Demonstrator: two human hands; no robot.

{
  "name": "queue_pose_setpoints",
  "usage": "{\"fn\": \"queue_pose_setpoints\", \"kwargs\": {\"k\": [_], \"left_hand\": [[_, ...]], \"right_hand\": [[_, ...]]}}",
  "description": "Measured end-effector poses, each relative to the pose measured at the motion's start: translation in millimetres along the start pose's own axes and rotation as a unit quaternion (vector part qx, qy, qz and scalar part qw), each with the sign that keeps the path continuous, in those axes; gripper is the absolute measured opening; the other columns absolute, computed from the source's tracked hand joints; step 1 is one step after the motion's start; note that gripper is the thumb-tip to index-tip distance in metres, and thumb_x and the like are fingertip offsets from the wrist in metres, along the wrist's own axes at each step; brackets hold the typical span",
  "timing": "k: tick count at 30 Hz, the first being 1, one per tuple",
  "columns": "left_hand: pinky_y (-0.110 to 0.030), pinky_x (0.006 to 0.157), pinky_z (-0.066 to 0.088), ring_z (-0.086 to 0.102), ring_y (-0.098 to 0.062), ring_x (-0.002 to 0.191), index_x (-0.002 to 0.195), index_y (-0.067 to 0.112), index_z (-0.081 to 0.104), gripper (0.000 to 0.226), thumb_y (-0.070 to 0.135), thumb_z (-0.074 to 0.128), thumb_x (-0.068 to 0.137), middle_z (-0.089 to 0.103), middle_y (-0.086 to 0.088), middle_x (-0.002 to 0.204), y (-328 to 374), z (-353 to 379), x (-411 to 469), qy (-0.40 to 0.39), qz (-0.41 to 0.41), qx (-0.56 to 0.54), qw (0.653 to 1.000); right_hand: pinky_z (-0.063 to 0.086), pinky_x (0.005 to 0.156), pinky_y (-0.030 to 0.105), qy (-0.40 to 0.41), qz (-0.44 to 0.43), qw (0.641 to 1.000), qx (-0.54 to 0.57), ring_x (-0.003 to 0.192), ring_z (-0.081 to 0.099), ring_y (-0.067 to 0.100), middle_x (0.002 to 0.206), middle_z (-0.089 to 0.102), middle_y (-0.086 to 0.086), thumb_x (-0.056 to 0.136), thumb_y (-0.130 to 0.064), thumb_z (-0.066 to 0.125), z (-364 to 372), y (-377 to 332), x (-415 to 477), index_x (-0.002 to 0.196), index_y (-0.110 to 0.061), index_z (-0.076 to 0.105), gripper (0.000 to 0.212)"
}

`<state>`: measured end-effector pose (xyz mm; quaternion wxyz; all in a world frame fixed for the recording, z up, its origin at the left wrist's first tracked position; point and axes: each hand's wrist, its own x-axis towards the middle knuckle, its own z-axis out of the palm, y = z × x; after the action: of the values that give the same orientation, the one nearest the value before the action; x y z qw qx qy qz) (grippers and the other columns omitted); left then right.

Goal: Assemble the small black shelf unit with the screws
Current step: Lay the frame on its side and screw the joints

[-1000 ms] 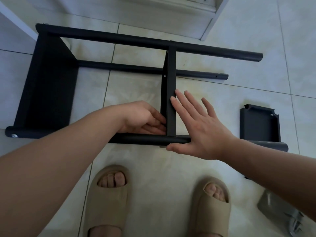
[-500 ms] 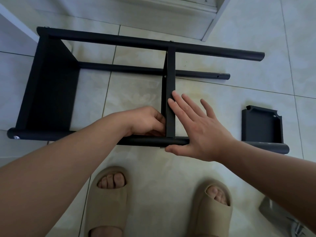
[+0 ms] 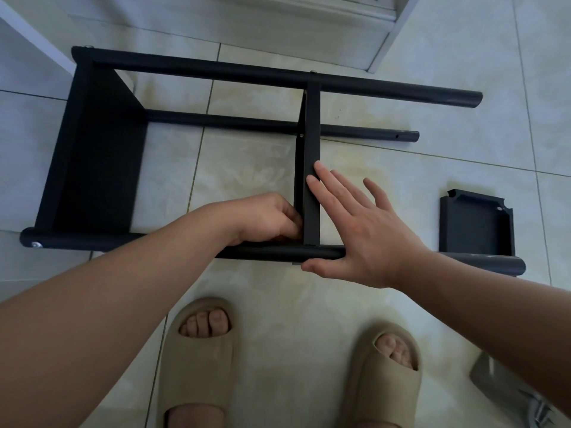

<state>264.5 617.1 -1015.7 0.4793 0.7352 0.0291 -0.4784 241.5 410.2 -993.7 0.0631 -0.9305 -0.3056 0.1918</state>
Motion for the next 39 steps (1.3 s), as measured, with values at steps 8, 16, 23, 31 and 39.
{"fn": "queue_pose_setpoints", "kwargs": {"k": [8, 16, 23, 31, 39], "left_hand": [[-0.014, 0.052, 0.044, 0.061, -0.011, 0.056, 0.07, 0.018, 0.075, 0.025, 0.003, 0.065, 0.087, 0.07, -0.002, 0.066, -1.6, -0.5, 2.6, 0.004, -0.002, -0.004, 1.0], [-0.024, 0.07, 0.058, 0.072, -0.019, 0.072, 0.067, 0.017, 0.076, 0.028, -0.003, 0.065, 0.084, 0.074, -0.012, 0.081, -8.0, -5.4, 9.0, -0.068, -0.028, -0.121, 0.99], [-0.021, 0.061, 0.055, 0.073, -0.017, 0.068, 0.073, 0.011, 0.079, 0.021, 0.002, 0.065, 0.086, 0.075, -0.01, 0.077, -7.3, -7.3, 7.9, -0.111, -0.036, -0.155, 0.981], [-0.024, 0.07, 0.058, 0.074, -0.02, 0.079, 0.08, 0.009, 0.078, 0.014, 0.005, 0.066, 0.088, 0.076, -0.014, 0.091, -8.6, -4.2, 12.6, -0.095, -0.023, -0.136, 0.986], [-0.024, 0.068, 0.057, 0.073, -0.02, 0.076, 0.078, 0.01, 0.079, 0.027, -0.002, 0.058, 0.09, 0.075, -0.013, 0.085, -10.2, -8.4, 14.5, -0.15, -0.033, -0.178, 0.972]], "right_hand": [[0.008, 0.125, 0.053, 0.002, 0.0, 1.0, 0.004, 0.157, -0.002, 0.013, 0.167, -0.023, -0.014, 0.076, -0.092, 0.027, 0.1, 0.1, 0.1, 0.162, -0.026, -0.007, 0.114], [0.009, 0.125, 0.052, 0.003, 0.0, 1.0, 0.008, 0.157, 0.003, 0.012, 0.167, -0.021, -0.013, 0.075, -0.091, 0.03, -0.5, -0.9, -0.5, 0.162, -0.025, -0.004, 0.115], [0.009, 0.125, 0.05, 0.001, 0.003, 1.0, 0.01, 0.156, 0.006, 0.013, 0.167, -0.021, -0.015, 0.074, -0.091, 0.03, -0.8, -1.1, -0.7, 0.163, -0.026, -0.004, 0.115], [0.012, 0.125, 0.051, 0.004, 0.001, 1.0, 0.01, 0.156, 0.01, 0.014, 0.167, -0.021, -0.014, 0.075, -0.09, 0.032, -0.9, -1.0, -0.7, 0.163, -0.025, -0.002, 0.115], [0.012, 0.125, 0.05, 0.003, 0.0, 1.0, 0.008, 0.155, 0.012, 0.015, 0.167, -0.021, -0.013, 0.075, -0.09, 0.031, -1.6, -0.4, 0.0, 0.162, -0.025, -0.003, 0.114]]}}
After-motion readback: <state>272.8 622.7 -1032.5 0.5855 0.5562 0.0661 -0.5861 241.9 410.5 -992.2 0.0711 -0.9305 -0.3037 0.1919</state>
